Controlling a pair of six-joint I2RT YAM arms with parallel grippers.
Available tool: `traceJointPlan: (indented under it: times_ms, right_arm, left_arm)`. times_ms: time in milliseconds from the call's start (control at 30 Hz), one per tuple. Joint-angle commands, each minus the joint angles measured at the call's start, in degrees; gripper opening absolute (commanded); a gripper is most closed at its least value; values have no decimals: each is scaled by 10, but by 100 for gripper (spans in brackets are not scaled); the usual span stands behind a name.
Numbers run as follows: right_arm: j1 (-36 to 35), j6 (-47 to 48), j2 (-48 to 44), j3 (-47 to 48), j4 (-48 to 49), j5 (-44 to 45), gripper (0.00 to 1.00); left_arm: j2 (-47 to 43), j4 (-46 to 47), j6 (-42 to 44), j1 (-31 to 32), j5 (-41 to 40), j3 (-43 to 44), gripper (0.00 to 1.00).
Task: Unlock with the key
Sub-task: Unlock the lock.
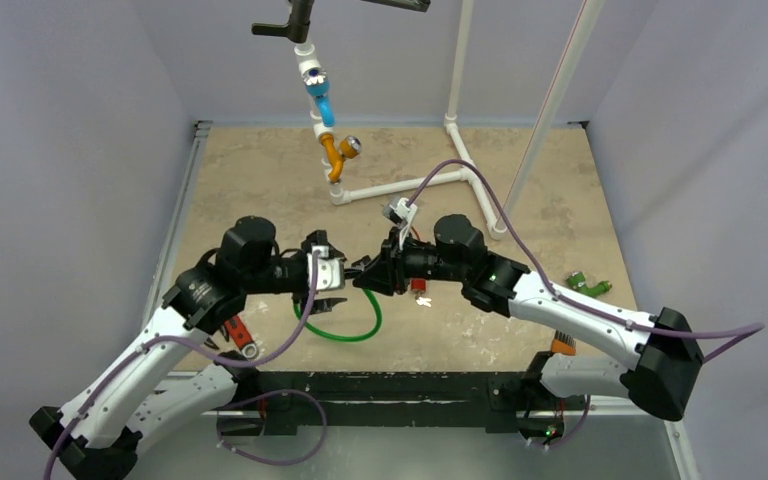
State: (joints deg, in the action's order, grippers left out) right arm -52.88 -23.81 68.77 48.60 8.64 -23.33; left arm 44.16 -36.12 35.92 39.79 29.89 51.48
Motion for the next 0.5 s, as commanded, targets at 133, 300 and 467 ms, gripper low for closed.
traceJointPlan:
  times_ms: [133,300,467]
  right_arm:
    - [-3,53,-52,63,-17,-53,0]
    - [-8,68,-45,84,-37,-53,0]
    - [-16,69,-36,88,-31,-51,0]
  left_arm:
    - [105,-110,-25,-117,229,80,74]
    - [118,-112,-45,-116,296,96,56]
    - [106,-90,-81,-111,314,101,39]
